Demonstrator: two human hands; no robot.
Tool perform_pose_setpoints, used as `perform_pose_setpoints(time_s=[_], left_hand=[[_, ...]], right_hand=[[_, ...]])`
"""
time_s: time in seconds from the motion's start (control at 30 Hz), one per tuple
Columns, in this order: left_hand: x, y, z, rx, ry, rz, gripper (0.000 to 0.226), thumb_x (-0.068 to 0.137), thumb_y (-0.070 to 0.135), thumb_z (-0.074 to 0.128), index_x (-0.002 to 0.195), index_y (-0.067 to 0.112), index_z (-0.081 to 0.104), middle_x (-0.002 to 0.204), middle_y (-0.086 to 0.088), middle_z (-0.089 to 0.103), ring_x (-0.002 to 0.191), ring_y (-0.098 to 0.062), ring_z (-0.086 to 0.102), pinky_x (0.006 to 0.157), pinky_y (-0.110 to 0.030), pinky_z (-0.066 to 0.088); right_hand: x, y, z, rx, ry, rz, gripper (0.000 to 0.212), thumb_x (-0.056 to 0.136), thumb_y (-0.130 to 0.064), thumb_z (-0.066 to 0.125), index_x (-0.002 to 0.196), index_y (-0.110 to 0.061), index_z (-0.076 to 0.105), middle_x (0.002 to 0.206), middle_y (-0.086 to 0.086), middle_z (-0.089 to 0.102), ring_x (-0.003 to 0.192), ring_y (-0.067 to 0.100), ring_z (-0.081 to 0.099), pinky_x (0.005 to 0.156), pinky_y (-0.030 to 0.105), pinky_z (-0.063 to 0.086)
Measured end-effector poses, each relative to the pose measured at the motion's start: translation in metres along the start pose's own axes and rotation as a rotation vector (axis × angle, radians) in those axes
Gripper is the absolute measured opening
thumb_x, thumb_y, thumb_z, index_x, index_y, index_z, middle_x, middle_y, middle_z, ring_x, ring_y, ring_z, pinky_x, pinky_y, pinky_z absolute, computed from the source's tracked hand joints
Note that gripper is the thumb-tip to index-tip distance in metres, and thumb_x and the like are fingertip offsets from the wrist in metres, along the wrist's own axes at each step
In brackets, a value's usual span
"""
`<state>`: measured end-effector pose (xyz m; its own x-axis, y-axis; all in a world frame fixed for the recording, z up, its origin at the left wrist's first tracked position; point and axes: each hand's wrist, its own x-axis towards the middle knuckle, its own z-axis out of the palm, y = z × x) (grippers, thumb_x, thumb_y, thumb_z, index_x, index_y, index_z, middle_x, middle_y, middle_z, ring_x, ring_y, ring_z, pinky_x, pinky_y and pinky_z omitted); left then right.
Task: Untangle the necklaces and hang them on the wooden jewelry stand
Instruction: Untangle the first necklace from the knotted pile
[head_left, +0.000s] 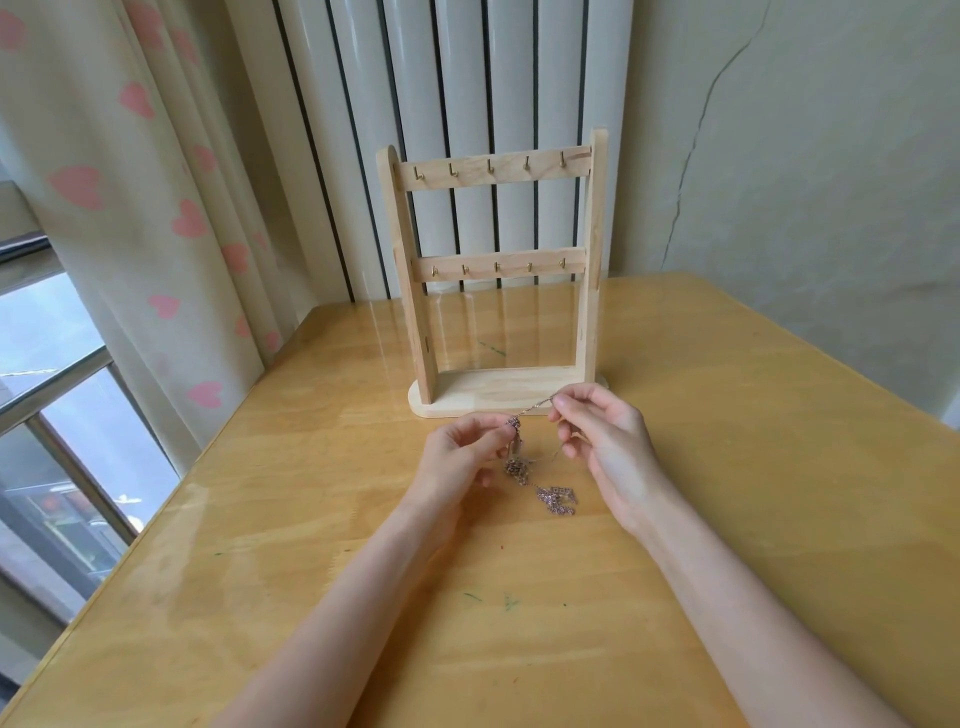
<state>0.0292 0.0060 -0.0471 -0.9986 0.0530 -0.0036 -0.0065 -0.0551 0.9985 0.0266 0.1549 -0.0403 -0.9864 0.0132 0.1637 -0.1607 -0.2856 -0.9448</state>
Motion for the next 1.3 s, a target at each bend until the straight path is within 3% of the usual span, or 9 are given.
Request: perform_pose_setpoints(time_s=[0.23,0.33,0.4,0.57,0.77,0.97,1.13,1.2,1.3], left_hand=[[0.001,-0.001,-0.001,-0.025,-0.04,0.002,0.01,0.088,0.019,0.061,0.078,0.018,0.064,0.07,0.001,0.056,0.056,-0.002,0.048,0.041,-0.014,0.031],[0.001,-0.002,0.0,-0.009,-0.03,0.017,0.019,0.091,0.019,0.056,0.074,0.015,0.063,0.064,0.001,0.053,0.052,0.0,0.047,0.04,-0.014,0.032],[0.0,-0.002,0.003,0.052,-0.049,0.051,0.021,0.092,0.016,0.054,0.074,0.013,0.063,0.063,0.0,0.053,0.055,-0.003,0.048,0.04,-0.014,0.034],[0.003,-0.007,0.004,0.206,-0.007,0.135,0.02,0.092,0.011,0.054,0.075,0.012,0.066,0.057,0.004,0.055,0.046,-0.009,0.046,0.043,-0.018,0.037],[0.005,-0.01,0.002,0.317,-0.003,0.181,0.009,0.084,0.008,0.066,0.077,0.014,0.065,0.061,0.005,0.06,0.051,-0.014,0.049,0.046,-0.02,0.038],[0.004,-0.003,-0.002,0.056,0.053,0.1,0.015,0.088,0.004,0.058,0.076,0.012,0.061,0.067,-0.001,0.058,0.052,-0.004,0.053,0.049,-0.014,0.043],[0.001,0.011,-0.003,-0.46,-0.099,-0.055,0.005,0.089,0.006,0.056,0.09,0.008,0.06,0.077,-0.001,0.064,0.064,-0.007,0.062,0.055,-0.012,0.05],[0.001,0.015,-0.002,-0.49,-0.106,-0.038,0.005,0.088,0.004,0.056,0.091,0.007,0.06,0.079,-0.001,0.065,0.064,-0.008,0.062,0.055,-0.013,0.05],[0.004,0.015,-0.007,-0.484,-0.019,0.013,0.008,0.087,0.003,0.057,0.086,0.009,0.062,0.076,0.001,0.064,0.061,-0.007,0.06,0.054,-0.012,0.049]], right_hand=[[0.005,0.007,-0.005,-0.326,0.076,-0.054,0.011,0.089,-0.006,0.056,0.081,-0.014,0.058,0.07,0.0,0.059,0.054,0.002,0.048,0.054,0.012,0.038],[0.007,0.013,-0.002,-0.549,0.045,-0.181,0.018,0.085,-0.009,0.062,0.094,-0.024,0.063,0.093,-0.008,0.06,0.086,0.001,0.052,0.075,0.017,0.042],[0.008,0.016,0.0,-0.634,-0.018,-0.253,0.021,0.086,-0.01,0.062,0.099,-0.026,0.068,0.102,-0.008,0.057,0.096,0.003,0.051,0.079,0.017,0.041],[0.007,0.016,0.002,-0.624,-0.095,-0.167,0.019,0.083,-0.002,0.062,0.084,-0.019,0.071,0.07,-0.005,0.064,0.051,-0.001,0.054,0.06,0.015,0.046],[0.004,0.014,0.001,-0.614,-0.101,-0.144,0.031,0.08,0.001,0.064,0.067,-0.027,0.067,0.065,0.005,0.066,0.045,0.004,0.052,0.056,0.02,0.048],[0.005,0.012,0.0,-0.615,-0.02,-0.128,0.022,0.081,-0.007,0.067,0.07,-0.025,0.065,0.066,0.0,0.066,0.056,0.009,0.057,0.059,0.02,0.047],[-0.003,0.02,0.011,-0.928,-0.257,-0.137,0.009,0.076,-0.02,0.073,0.078,-0.021,0.064,0.058,-0.012,0.052,0.046,0.002,0.045,0.049,0.013,0.036],[-0.001,0.022,0.012,-0.928,-0.183,-0.187,0.013,0.079,-0.017,0.069,0.07,-0.021,0.062,0.056,-0.009,0.053,0.049,0.007,0.046,0.049,0.015,0.036],[0.006,0.02,0.006,-0.74,-0.097,-0.103,0.003,0.08,-0.011,0.069,0.077,-0.012,0.069,0.066,0.002,0.064,0.063,0.016,0.056,0.064,0.02,0.045]])
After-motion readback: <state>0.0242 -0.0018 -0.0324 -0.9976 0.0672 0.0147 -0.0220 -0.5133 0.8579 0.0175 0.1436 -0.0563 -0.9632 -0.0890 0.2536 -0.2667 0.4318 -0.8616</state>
